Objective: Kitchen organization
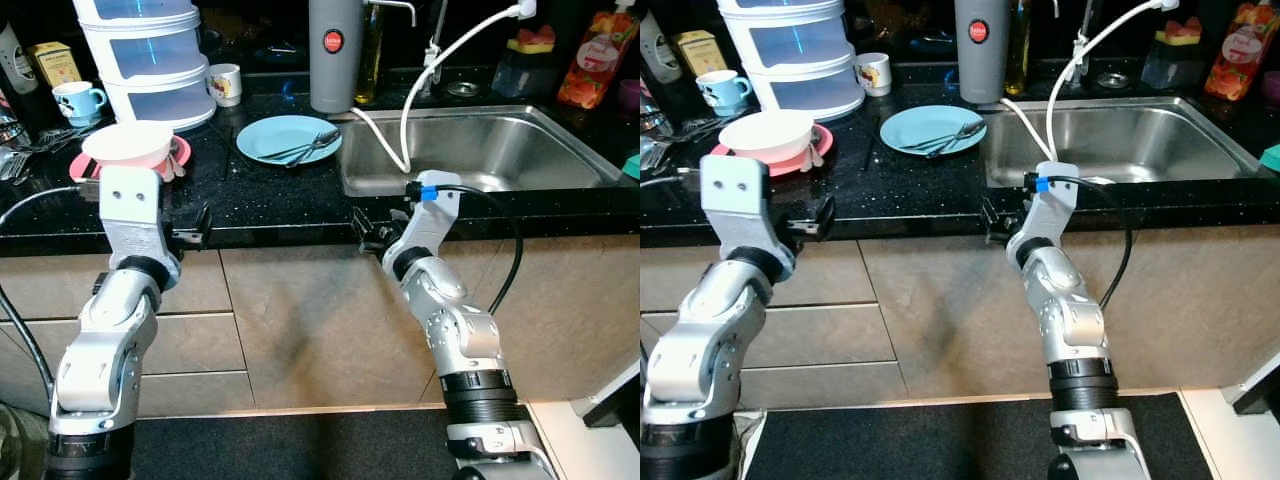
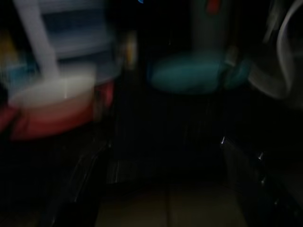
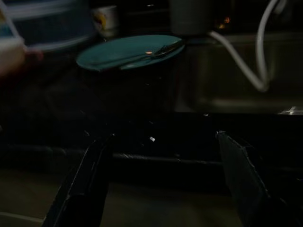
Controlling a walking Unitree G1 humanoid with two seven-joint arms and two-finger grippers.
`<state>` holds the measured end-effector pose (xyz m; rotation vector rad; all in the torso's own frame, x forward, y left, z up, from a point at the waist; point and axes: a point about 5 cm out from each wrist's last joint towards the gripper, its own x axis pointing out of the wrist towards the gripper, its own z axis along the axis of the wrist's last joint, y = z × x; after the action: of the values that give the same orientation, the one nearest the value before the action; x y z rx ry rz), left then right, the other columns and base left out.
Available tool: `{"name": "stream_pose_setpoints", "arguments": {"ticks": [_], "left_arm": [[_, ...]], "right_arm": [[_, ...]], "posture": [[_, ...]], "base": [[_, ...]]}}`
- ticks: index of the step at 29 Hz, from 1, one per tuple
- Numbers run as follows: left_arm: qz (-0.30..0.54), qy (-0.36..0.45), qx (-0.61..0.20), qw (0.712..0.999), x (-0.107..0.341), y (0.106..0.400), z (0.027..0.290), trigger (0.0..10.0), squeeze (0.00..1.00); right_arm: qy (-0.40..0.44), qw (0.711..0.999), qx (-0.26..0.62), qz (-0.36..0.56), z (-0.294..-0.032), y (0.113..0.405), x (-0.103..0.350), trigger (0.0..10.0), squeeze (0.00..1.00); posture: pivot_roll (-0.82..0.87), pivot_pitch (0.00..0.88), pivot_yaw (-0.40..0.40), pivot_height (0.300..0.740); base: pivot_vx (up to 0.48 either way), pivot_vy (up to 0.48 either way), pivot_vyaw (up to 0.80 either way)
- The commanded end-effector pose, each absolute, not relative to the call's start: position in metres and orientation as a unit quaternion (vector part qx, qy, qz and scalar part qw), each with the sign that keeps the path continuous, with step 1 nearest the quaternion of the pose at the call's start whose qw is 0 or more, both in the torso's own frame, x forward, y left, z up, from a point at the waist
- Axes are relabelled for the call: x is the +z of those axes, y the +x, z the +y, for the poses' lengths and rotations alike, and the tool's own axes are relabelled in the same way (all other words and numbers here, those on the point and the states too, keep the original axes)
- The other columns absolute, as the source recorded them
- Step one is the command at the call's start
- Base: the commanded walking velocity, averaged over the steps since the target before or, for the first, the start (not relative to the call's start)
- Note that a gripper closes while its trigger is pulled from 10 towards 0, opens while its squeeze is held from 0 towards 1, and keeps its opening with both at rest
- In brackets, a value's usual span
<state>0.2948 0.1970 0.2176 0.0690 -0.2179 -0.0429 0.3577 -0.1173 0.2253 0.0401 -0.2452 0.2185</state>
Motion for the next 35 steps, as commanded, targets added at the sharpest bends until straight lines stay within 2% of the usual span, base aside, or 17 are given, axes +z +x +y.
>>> {"name": "stream_pose_setpoints", "arguments": {"ticks": [1, 3, 8, 9, 12, 16, 17, 21, 24, 32, 35], "left_arm": [[-0.103, 0.049, -0.022, 0.993, 0.211, 0.295, 0.202, 10.0, 0.00], [-0.085, 0.036, -0.011, 0.996, 0.180, 0.283, 0.213, 10.0, 0.00], [-0.065, 0.016, -0.008, 0.998, 0.169, 0.275, 0.216, 10.0, 0.00], [-0.081, 0.018, -0.005, 0.997, 0.173, 0.271, 0.218, 10.0, 0.00], [-0.109, 0.043, -0.006, 0.993, 0.183, 0.271, 0.218, 10.0, 0.00], [-0.155, 0.071, -0.010, 0.985, 0.203, 0.274, 0.218, 10.0, 0.00], [-0.185, 0.080, -0.011, 0.979, 0.219, 0.277, 0.217, 10.0, 0.00], [-0.194, 0.066, -0.005, 0.979, 0.230, 0.283, 0.219, 10.0, 0.00], [-0.183, 0.067, -0.001, 0.981, 0.230, 0.286, 0.221, 10.0, 0.00], [-0.183, 0.070, -0.012, 0.981, 0.234, 0.289, 0.214, 10.0, 0.00], [-0.193, 0.068, 0.010, 0.979, 0.240, 0.290, 0.218, 10.0, 0.00]], "right_arm": [[-0.008, 0.986, 0.116, -0.123, -0.113, 0.356, 0.219, 10.0, 0.00], [-0.014, 0.986, 0.129, -0.102, -0.110, 0.342, 0.187, 10.0, 0.00], [-0.002, 0.989, 0.112, -0.095, -0.115, 0.334, 0.172, 10.0, 0.00], [0.030, 0.991, 0.077, -0.105, -0.123, 0.333, 0.174, 10.0, 0.00], [0.071, 0.986, 0.057, -0.137, -0.130, 0.335, 0.189, 10.0, 0.00], [0.121, 0.973, 0.053, -0.188, -0.136, 0.339, 0.216, 10.0, 0.00], [0.142, 0.965, 0.057, -0.211, -0.140, 0.342, 0.232, 10.0, 0.00], [0.117, 0.969, 0.070, -0.204, -0.138, 0.348, 0.240, 10.0, 0.00], [0.059, 0.977, 0.083, -0.186, -0.131, 0.353, 0.240, 10.0, 0.00], [0.073, 0.974, 0.078, -0.198, -0.130, 0.353, 0.245, 10.0, 0.00], [0.073, 0.974, 0.073, -0.203, -0.132, 0.353, 0.247, 10.0, 0.00]], "posture": [[0.01, 0.065, 0.034, 0.740], [0.00, 0.067, 0.034, 0.740], [0.00, 0.070, 0.033, 0.740], [0.00, 0.072, 0.030, 0.740], [0.00, 0.074, 0.028, 0.740], [0.00, 0.076, 0.025, 0.740], [0.00, 0.074, 0.022, 0.740], [0.00, 0.072, 0.021, 0.740], [0.00, 0.071, 0.020, 0.740], [0.00, 0.070, 0.018, 0.740], [0.00, 0.070, 0.018, 0.740]], "base": [[0.000, 0.000, 0.00], [0.000, 0.000, 0.00], [0.000, 0.000, 0.00], [0.000, 0.000, 0.00], [0.000, 0.000, 0.00], [0.000, 0.000, 0.00], [0.000, 0.000, 0.00], [0.000, 0.000, 0.00], [0.000, 0.000, 0.00], [0.000, 0.000, 0.00], [0.000, 0.000, 0.00]]}}
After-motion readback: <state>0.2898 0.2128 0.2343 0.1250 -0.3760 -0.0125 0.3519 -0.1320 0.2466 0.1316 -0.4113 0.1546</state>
